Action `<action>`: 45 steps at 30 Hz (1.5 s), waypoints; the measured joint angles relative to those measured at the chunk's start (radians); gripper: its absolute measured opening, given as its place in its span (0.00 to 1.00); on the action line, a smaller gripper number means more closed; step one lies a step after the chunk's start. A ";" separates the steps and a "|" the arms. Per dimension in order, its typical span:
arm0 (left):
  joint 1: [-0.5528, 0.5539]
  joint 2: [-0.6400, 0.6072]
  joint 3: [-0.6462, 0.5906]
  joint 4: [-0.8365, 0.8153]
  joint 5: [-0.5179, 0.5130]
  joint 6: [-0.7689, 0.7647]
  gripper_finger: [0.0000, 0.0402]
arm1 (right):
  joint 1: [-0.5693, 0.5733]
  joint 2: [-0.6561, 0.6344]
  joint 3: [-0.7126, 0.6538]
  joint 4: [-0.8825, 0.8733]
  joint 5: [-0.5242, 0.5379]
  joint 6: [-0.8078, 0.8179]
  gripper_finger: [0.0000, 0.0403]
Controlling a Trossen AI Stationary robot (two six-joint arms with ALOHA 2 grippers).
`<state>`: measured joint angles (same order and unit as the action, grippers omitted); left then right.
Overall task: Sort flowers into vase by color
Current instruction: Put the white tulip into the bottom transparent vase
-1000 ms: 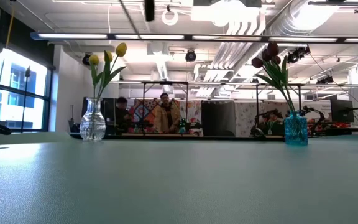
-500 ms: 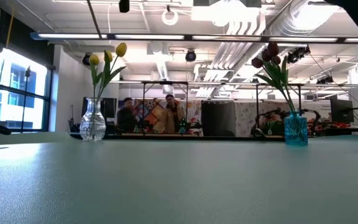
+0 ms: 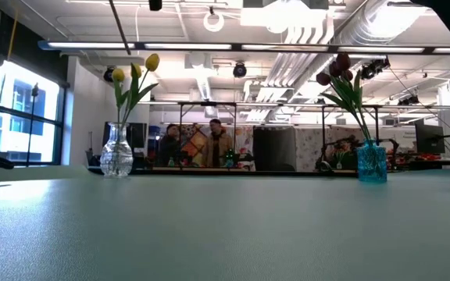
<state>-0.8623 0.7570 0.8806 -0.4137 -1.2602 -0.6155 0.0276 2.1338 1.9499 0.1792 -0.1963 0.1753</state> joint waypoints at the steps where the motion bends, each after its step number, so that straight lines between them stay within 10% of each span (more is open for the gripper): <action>1: 0.000 0.000 0.000 0.000 0.001 0.000 0.33 | 0.000 0.000 0.000 -0.003 0.001 -0.005 0.00; 15: 0.000 0.000 0.000 0.001 -0.001 0.078 0.02 | -0.001 0.000 0.000 -0.094 -0.009 0.008 0.13; 26: 0.000 -0.005 0.000 0.002 -0.001 0.117 0.01 | 0.000 0.000 0.000 -0.146 0.033 0.023 0.33; 45: -0.113 -0.023 0.223 -0.283 0.295 0.354 0.01 | -0.019 -0.001 0.000 -0.765 0.166 0.221 0.35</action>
<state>-0.9750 0.7345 1.1034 -0.6965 -0.9655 -0.2615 0.0082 2.1330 1.9495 -0.5856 -0.0300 0.3965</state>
